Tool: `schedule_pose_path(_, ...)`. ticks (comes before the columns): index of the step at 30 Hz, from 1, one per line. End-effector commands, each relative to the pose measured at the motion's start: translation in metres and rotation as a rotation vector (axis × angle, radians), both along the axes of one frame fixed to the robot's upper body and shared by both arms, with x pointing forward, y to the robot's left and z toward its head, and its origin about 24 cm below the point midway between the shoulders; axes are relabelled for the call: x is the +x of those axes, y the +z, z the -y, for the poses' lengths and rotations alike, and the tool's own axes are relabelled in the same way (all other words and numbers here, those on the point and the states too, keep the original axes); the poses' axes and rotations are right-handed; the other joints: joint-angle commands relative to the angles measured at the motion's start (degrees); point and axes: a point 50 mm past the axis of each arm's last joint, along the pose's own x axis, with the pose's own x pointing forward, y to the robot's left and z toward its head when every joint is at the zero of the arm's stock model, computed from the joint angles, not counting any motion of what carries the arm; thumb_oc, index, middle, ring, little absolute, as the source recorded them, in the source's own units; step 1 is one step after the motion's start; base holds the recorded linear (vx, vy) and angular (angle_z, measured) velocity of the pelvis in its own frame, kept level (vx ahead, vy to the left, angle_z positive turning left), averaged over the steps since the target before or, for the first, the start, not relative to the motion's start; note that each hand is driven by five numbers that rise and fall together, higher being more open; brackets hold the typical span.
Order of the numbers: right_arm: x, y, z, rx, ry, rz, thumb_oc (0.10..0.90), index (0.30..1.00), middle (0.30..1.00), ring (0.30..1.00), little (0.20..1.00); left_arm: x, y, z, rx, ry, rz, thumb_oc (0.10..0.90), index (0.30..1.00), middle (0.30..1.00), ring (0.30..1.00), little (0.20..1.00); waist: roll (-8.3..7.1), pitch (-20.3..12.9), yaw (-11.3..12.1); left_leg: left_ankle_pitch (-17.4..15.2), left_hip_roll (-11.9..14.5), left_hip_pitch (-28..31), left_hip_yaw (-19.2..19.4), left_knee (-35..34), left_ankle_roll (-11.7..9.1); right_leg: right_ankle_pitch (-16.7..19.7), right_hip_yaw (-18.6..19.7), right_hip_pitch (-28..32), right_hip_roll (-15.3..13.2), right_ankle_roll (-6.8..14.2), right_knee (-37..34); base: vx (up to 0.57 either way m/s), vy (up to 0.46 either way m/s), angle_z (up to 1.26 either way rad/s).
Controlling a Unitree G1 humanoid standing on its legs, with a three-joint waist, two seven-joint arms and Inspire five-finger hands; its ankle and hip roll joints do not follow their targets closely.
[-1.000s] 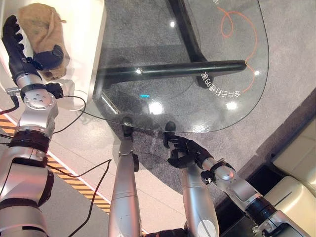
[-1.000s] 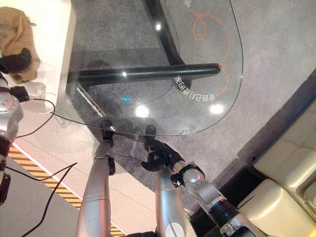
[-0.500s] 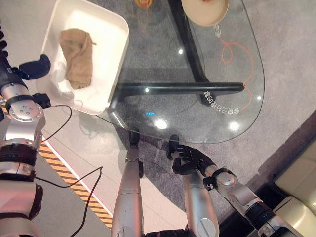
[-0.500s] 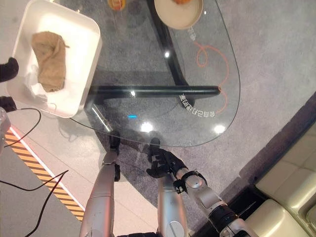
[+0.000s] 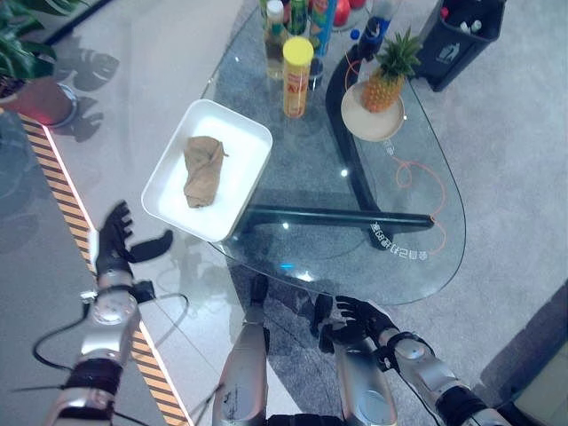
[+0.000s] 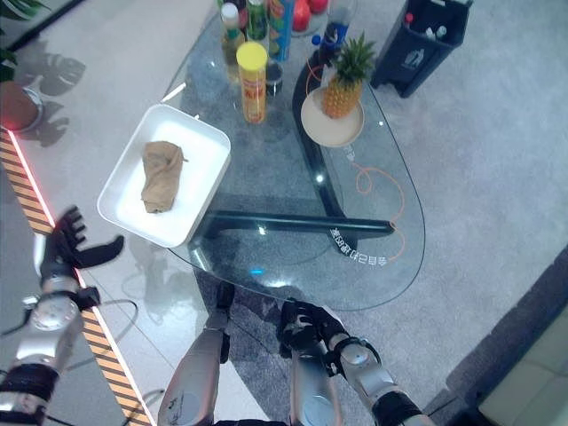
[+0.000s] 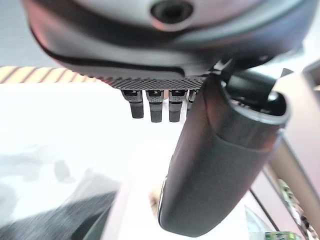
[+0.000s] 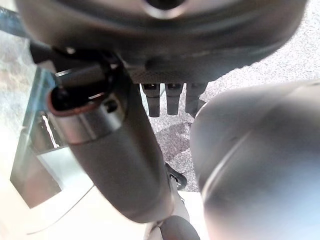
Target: Wipe the table with a cloth and put it in the basket.
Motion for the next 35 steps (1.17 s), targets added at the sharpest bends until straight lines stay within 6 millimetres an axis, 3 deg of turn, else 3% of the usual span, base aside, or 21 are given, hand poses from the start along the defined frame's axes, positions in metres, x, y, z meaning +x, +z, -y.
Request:
schedule_pose_path(1,-0.031,-0.018,0.01,0.011,-0.007,-0.076,0.8,0.9,0.9,0.9,0.9,-0.013,-0.006,-0.001,-0.029,-0.019,0.048,0.8,0.9,0.9,0.9,0.9,-0.75,-8.4,-1.0,-6.9,-5.3,2.3,2.7,5.1,2.6,6.9,0.4,6.7,1.6,0.8,-13.3,0.09,-0.071,-0.01)
schedule_pose_path(3,-0.039,-0.023,0.014,0.018,-0.032,-0.109,0.8,0.9,0.9,0.9,0.9,-0.026,-0.025,0.006,-0.071,-0.012,-0.002,0.8,0.9,0.9,0.9,0.9,-0.74,-10.0,-1.0,-6.9,-5.2,3.8,2.6,4.6,2.4,7.1,0.5,8.8,1.6,0.7,-14.4,0.11,-0.04,-0.01)
schedule_pose_path(4,-0.049,-0.03,0.02,0.024,-0.063,-0.146,0.8,0.9,0.9,0.9,0.9,-0.043,-0.049,0.015,-0.144,-0.003,-0.08,0.8,0.9,0.9,0.9,0.9,-0.74,-11.7,-1.0,-7.1,-4.8,5.7,2.7,4.0,2.2,7.0,0.3,11.0,1.6,0.7,-15.5,0.12,-0.043,-0.02)
schedule_pose_path(7,-0.068,-0.044,0.025,0.023,-0.133,-0.224,0.8,0.9,0.9,0.9,0.9,-0.072,-0.089,0.03,-0.238,-0.011,-0.253,0.8,0.9,0.9,0.9,0.9,-0.82,-15.1,-1.2,-7.4,-4.3,8.4,3.1,3.1,2.1,7.3,0.5,13.7,1.6,0.6,-16.9,0.14,-0.049,-0.03)
schedule_pose_path(9,-0.074,-0.049,0.025,0.019,-0.145,-0.249,0.8,0.9,0.9,0.9,0.9,-0.079,-0.1,0.036,-0.25,-0.029,-0.321,0.8,0.9,0.9,0.9,0.9,-0.83,-16.1,-1.3,-7.5,-4.1,9.1,3.2,2.9,2.1,7.3,0.6,14.4,1.6,0.6,-17.2,0.11,-0.04,-0.09)
schedule_pose_path(10,-0.082,-0.055,0.026,0.016,-0.168,-0.285,0.8,0.9,0.9,0.9,0.9,-0.096,-0.12,0.044,-0.298,-0.043,-0.449,0.8,0.9,0.9,0.9,0.9,-0.86,-17.8,-1.5,-7.6,-3.7,10.2,3.4,2.3,2.0,7.4,0.9,15.5,1.6,0.6,-17.7,0.1,-0.045,-0.1)
schedule_pose_path(13,-0.09,-0.06,0.028,-0.007,-0.209,-0.317,0.8,0.9,0.9,0.9,0.9,-0.112,-0.136,0.05,-0.361,-0.039,-0.557,0.8,0.9,0.9,0.9,0.9,-0.81,-19.1,-1.9,-7.7,-3.4,11.5,3.6,1.7,2.0,7.4,1.3,16.4,1.6,0.7,-18.3,0.08,-0.032,-0.08)
schedule_pose_path(14,-0.097,-0.066,0.032,-0.042,-0.274,-0.343,0.8,0.9,0.9,0.9,0.9,-0.13,-0.149,0.056,-0.407,-0.022,-0.636,0.8,0.9,0.9,0.9,0.9,-0.72,-20.1,-2.3,-8.0,-3.1,12.7,3.8,1.0,2.0,7.5,1.5,17.4,1.7,0.8,-19.0,0.07,-0.025,-0.08)
schedule_pose_path(17,-0.117,-0.077,0.034,-0.052,-0.386,-0.435,0.8,0.9,0.9,0.9,0.9,-0.158,-0.167,0.069,-0.483,0.03,-0.757,0.8,0.9,0.9,0.9,0.9,-0.48,-21.3,-2.9,-8.2,-2.7,14.6,4.5,-0.5,2.2,8.2,2.1,18.9,1.7,1.2,-21.0,0.06,-0.032,-0.29)
schedule_pose_path(21,-0.13,-0.085,0.031,-0.034,-0.43,-0.506,0.8,0.9,0.9,0.9,0.9,-0.175,-0.176,0.082,-0.511,0.03,-0.82,0.8,0.9,0.9,0.9,0.9,-0.31,-22.2,-3.0,-8.2,-2.6,16.2,5.0,-2.1,2.3,9.1,2.5,20.1,1.7,1.7,-23.0,0.04,-0.024,-0.14)
schedule_pose_path(28,-0.149,-0.091,0.029,-0.07,-0.454,-0.637,0.8,0.9,0.9,0.9,0.9,-0.173,-0.178,0.088,-0.483,0.041,-0.856,0.8,0.9,0.9,0.9,0.9,-0.24,-23.5,-2.7,-8.4,-2.1,18.1,5.2,-3.6,2.6,8.6,2.3,21.3,2.0,1.7,-22.9,0.04,-0.016,-0.04)
schedule_pose_path(35,-0.156,-0.092,0.029,-0.066,-0.453,-0.652,0.8,0.9,0.9,0.9,0.9,-0.173,-0.179,0.087,-0.505,0.047,-0.864,0.8,0.9,0.9,0.9,0.9,-0.22,-24.2,-2.6,-8.5,-1.9,18.9,5.1,-4.0,2.6,8.5,1.8,22.1,2.0,1.7,-23.2,0.01,0.001,0.01)
